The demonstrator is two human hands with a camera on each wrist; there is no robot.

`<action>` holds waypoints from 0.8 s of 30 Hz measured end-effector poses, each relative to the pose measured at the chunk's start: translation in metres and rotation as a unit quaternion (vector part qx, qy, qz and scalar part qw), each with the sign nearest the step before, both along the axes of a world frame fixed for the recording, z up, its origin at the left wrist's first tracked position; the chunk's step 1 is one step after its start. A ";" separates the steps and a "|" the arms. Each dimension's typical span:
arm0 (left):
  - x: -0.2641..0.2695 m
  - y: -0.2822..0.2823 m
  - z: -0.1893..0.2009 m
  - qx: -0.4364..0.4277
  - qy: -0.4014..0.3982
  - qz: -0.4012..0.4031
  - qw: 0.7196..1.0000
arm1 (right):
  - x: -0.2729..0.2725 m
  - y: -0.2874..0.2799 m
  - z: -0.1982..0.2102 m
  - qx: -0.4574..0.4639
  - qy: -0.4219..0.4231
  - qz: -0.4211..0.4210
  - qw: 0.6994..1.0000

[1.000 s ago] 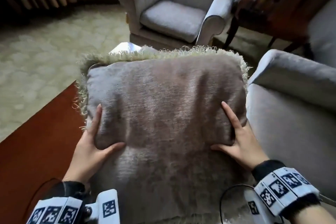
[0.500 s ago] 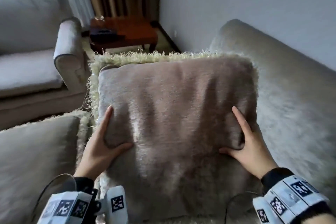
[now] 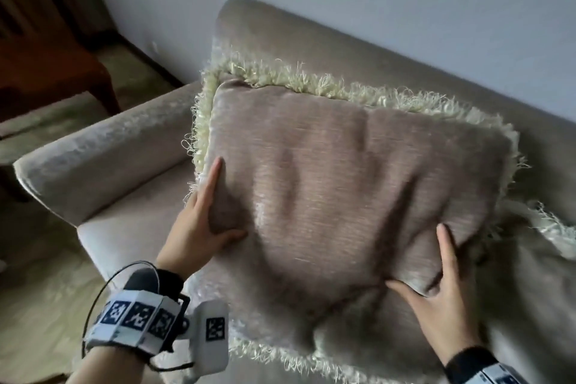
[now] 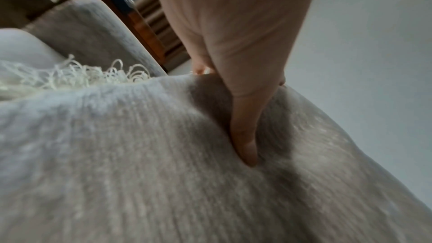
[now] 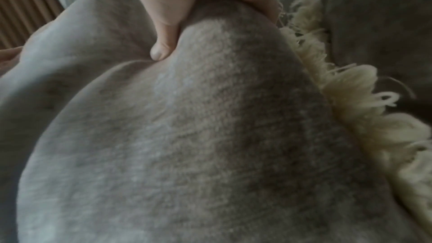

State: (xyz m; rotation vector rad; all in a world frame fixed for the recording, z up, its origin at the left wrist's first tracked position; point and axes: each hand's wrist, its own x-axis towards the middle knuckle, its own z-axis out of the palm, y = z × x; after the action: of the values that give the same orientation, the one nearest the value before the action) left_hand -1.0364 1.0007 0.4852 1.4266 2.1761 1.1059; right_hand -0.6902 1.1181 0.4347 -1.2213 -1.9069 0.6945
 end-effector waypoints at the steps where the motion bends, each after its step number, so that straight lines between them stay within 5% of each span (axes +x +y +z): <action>1: 0.002 0.016 -0.003 -0.008 0.003 -0.014 1.000 | 0.006 0.000 -0.008 0.013 -0.003 -0.033 0.999; 8: 0.014 0.096 -0.036 -0.041 0.008 -0.101 0.994 | 0.020 0.006 -0.029 0.025 -0.045 -0.156 0.986; 12: 0.024 0.116 -0.070 -0.150 -0.053 -0.105 0.982 | 0.022 0.021 -0.041 -0.008 -0.206 -0.130 0.970; 15: 0.044 0.126 -0.089 -0.227 -0.080 -0.152 0.959 | 0.023 0.020 -0.055 -0.085 -0.411 -0.056 0.906; 18: 0.080 0.137 -0.097 -0.276 -0.076 -0.193 0.939 | 0.007 0.016 -0.039 -0.096 -0.519 -0.007 0.849; 20: 0.101 0.142 -0.106 -0.270 -0.062 -0.167 0.946 | -0.001 0.018 -0.031 -0.085 -0.562 -0.020 0.823; 22: 0.110 0.141 -0.113 -0.247 -0.042 -0.110 0.962 | -0.007 0.017 -0.017 -0.069 -0.538 -0.023 0.840; 24: 0.108 0.136 -0.116 -0.231 -0.016 -0.050 0.972 | -0.014 0.011 -0.014 0.076 -0.519 -0.041 0.850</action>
State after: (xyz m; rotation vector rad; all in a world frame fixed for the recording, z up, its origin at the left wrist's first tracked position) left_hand -0.9281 1.1367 0.3689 1.2749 2.1262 0.5315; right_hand -0.7043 1.1296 0.4209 -1.7464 -2.6429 -0.2824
